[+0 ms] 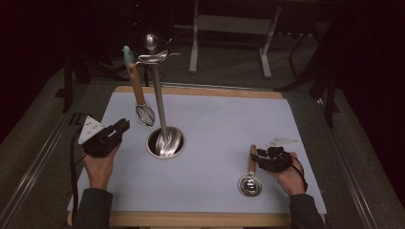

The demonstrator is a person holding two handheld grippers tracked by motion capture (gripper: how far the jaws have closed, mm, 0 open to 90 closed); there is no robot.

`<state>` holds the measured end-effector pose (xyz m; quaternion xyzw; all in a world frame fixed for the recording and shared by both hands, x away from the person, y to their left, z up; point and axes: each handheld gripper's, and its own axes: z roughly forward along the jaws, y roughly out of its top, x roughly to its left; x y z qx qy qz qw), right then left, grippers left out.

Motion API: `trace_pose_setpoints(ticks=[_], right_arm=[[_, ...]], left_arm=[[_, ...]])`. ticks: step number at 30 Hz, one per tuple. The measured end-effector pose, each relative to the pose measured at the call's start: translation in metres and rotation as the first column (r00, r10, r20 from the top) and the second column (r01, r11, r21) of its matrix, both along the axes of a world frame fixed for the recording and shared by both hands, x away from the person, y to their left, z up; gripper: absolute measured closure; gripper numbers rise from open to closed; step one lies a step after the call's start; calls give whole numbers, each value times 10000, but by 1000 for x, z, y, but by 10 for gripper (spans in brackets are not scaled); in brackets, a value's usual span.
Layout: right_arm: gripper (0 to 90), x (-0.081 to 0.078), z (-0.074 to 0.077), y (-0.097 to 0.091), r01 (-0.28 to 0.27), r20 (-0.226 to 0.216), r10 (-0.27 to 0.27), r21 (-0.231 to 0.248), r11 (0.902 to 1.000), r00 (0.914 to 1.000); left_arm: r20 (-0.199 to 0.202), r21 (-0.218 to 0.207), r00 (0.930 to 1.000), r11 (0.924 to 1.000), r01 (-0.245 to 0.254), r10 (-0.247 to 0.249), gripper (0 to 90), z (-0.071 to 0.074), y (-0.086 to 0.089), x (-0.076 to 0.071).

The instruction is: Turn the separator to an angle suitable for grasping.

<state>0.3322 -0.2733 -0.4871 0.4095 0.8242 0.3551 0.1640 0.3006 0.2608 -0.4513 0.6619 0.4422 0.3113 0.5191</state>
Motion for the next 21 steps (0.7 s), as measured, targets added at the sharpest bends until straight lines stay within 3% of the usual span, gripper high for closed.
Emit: trace_pose_setpoints(ticks=[3, 9, 17, 21], right_arm=[[640, 0, -1, -1, 143, -15, -143, -130, 9998, 9999], [675, 0, -2, -3, 210, -56, -211, -321, 9993, 9998], [813, 0, -8, -1, 113, -128, -128, -1125, 9936, 9998], [890, 1, -10, -2, 318, -189, -344, -1226, 9919, 9992]], left_arm=[[-367, -152, 9993, 9999, -71, 65, 744, -15, 0, -1], [-1064, 94, 9941, 9997, -203, 212, 694, -38, -3, -3], [-1684, 222, 9856, 9997, -110, 146, 681, -66, -10, -11], [-2020, 325, 9793, 9995, -26, 91, 680, -79, -14, -12]])
